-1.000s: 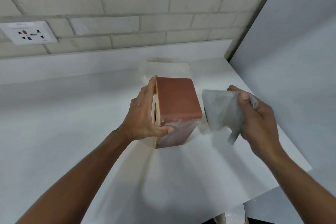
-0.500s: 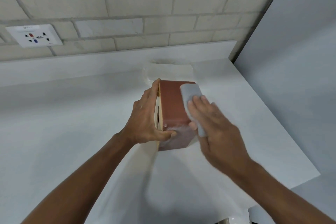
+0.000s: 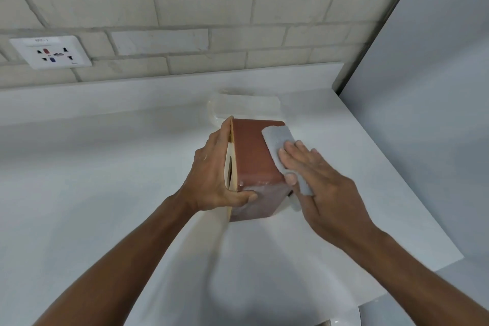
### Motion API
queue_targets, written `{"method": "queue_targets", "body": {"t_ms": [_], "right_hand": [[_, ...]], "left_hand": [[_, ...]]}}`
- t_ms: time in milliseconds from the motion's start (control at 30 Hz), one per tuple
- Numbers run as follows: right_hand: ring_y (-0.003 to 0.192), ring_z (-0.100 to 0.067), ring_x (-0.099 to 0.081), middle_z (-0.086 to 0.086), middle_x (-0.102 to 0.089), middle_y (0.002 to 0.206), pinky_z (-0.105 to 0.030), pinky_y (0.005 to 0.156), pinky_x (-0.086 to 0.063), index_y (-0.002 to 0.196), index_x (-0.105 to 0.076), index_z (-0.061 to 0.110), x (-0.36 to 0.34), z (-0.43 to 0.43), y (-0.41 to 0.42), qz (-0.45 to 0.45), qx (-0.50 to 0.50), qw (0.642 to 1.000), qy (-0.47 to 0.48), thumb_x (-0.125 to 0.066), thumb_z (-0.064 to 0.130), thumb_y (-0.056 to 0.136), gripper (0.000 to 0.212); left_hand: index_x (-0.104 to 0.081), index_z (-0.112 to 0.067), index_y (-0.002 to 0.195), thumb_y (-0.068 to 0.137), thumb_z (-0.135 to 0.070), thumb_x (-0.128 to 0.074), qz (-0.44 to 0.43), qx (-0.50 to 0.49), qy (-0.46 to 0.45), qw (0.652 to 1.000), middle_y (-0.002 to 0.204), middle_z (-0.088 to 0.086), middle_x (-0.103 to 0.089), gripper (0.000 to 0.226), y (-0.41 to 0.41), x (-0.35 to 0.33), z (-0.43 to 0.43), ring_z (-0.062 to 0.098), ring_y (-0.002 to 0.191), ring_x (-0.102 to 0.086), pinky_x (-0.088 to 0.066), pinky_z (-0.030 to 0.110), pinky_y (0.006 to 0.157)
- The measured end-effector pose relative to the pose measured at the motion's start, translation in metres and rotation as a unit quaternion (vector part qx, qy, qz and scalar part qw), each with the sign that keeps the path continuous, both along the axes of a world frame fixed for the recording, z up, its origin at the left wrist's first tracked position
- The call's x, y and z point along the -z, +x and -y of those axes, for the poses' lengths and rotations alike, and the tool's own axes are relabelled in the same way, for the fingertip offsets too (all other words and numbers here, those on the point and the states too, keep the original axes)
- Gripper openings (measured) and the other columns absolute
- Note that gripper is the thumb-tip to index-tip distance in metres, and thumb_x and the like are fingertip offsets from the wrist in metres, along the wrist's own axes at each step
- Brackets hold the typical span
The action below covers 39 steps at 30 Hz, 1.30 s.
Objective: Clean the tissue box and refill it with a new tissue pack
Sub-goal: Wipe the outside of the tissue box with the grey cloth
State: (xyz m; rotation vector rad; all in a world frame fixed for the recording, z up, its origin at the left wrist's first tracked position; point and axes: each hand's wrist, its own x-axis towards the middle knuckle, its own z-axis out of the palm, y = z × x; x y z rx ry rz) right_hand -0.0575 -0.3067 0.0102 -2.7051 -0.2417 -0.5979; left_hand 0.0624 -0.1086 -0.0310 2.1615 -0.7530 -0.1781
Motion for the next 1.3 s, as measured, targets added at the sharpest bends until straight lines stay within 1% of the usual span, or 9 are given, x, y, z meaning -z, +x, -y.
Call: {"method": "queue_targets", "body": {"t_ms": [133, 267, 433, 567, 700, 867, 1033, 1167, 1300], "right_hand": [[0.138, -0.024, -0.045, -0.011, -0.052, 0.144, -0.043, 0.114, -0.038, 0.136, -0.056, 0.003, 0.001, -0.037, -0.004, 0.039, -0.038, 0.995, -0.085, -0.039, 0.023, 0.104, 0.042], [0.14, -0.02, -0.042, -0.009, -0.05, 0.147, -0.041, 0.113, -0.038, 0.139, -0.055, 0.007, -0.005, -0.057, 0.003, 0.007, -0.086, 0.984, -0.156, -0.054, 0.018, 0.091, 0.048], [0.141, -0.013, -0.041, -0.001, -0.047, 0.149, -0.041, 0.112, -0.041, 0.141, -0.054, 0.014, -0.015, -0.016, -0.001, -0.054, -0.051, 0.996, -0.058, -0.049, 0.019, 0.099, 0.043], [0.137, -0.017, -0.046, 0.007, -0.047, 0.15, -0.037, 0.113, -0.037, 0.141, -0.053, 0.025, -0.03, 0.001, 0.033, -0.151, 0.045, 0.987, 0.023, -0.035, 0.038, 0.106, 0.042], [0.107, -0.028, -0.062, 0.001, -0.063, 0.129, -0.037, 0.09, -0.044, 0.126, -0.058, 0.029, -0.042, -0.006, 0.085, -0.198, 0.047, 0.979, 0.01, -0.031, 0.042, 0.106, 0.036], [0.122, -0.031, -0.052, -0.002, -0.058, 0.136, -0.044, 0.101, -0.038, 0.132, -0.055, 0.026, -0.043, -0.034, 0.116, -0.227, -0.013, 0.972, -0.056, -0.029, 0.041, 0.106, 0.04], [0.138, -0.015, -0.041, 0.009, -0.043, 0.153, -0.034, 0.108, -0.03, 0.144, -0.046, 0.031, -0.046, -0.045, 0.102, -0.205, -0.063, 0.974, -0.076, -0.033, 0.04, 0.106, 0.041], [0.147, -0.001, -0.019, 0.01, -0.028, 0.16, -0.028, 0.121, -0.019, 0.15, -0.039, 0.025, -0.046, -0.043, 0.065, -0.212, -0.117, 0.967, -0.074, -0.034, 0.036, 0.106, 0.046], [0.146, -0.004, -0.027, 0.003, -0.037, 0.156, -0.027, 0.121, -0.021, 0.147, -0.045, 0.015, -0.038, -0.029, 0.021, -0.168, -0.159, 0.97, -0.075, -0.039, 0.028, 0.103, 0.046]], "left_hand": [[0.003, -0.023, 0.162, 0.049, -0.084, -0.065, 0.006, -0.001, -0.015, 1.0, 0.158, 0.0, -0.031, 0.145, 0.0, 0.002, 0.001, 0.029, 0.146, -0.036, -0.034, 0.058, 0.115], [-0.008, -0.02, 0.156, 0.045, -0.111, -0.043, 0.008, 0.017, -0.046, 0.999, 0.15, 0.002, -0.036, 0.147, 0.002, 0.004, 0.0, 0.038, 0.136, -0.048, -0.043, 0.06, 0.107], [0.006, -0.025, 0.164, 0.048, -0.075, -0.07, 0.0, -0.01, 0.004, 1.0, 0.154, -0.004, -0.034, 0.147, -0.001, 0.003, -0.002, 0.02, 0.144, -0.035, -0.031, 0.051, 0.117], [0.007, -0.026, 0.163, 0.049, -0.078, -0.067, -0.012, -0.003, 0.005, 1.0, 0.159, 0.001, -0.031, 0.146, -0.002, 0.001, -0.001, 0.019, 0.147, -0.031, -0.025, 0.043, 0.119], [0.01, -0.028, 0.163, 0.048, -0.079, -0.066, -0.014, -0.005, 0.005, 1.0, 0.156, 0.003, -0.033, 0.147, -0.002, 0.0, -0.002, 0.019, 0.145, -0.033, -0.025, 0.042, 0.119], [0.015, -0.035, 0.159, 0.049, -0.081, -0.065, 0.001, 0.001, 0.015, 1.0, 0.156, -0.007, -0.027, 0.143, 0.001, 0.003, -0.002, 0.015, 0.146, -0.028, -0.023, 0.036, 0.115], [-0.023, -0.022, 0.157, 0.052, -0.079, -0.067, 0.029, -0.001, 0.007, 1.0, 0.138, -0.017, -0.034, 0.127, 0.003, 0.009, -0.003, 0.014, 0.129, -0.042, -0.033, 0.037, 0.107], [-0.041, -0.019, 0.145, 0.054, -0.065, -0.07, 0.06, 0.003, -0.036, 0.998, 0.125, -0.046, -0.029, 0.105, 0.001, 0.01, -0.001, 0.012, 0.114, -0.046, -0.044, 0.043, 0.097], [-0.007, -0.032, 0.161, 0.052, -0.064, -0.065, 0.033, 0.002, -0.029, 0.999, 0.14, -0.036, -0.03, 0.128, 0.0, 0.007, -0.003, 0.013, 0.133, -0.04, -0.038, 0.036, 0.105]]}}
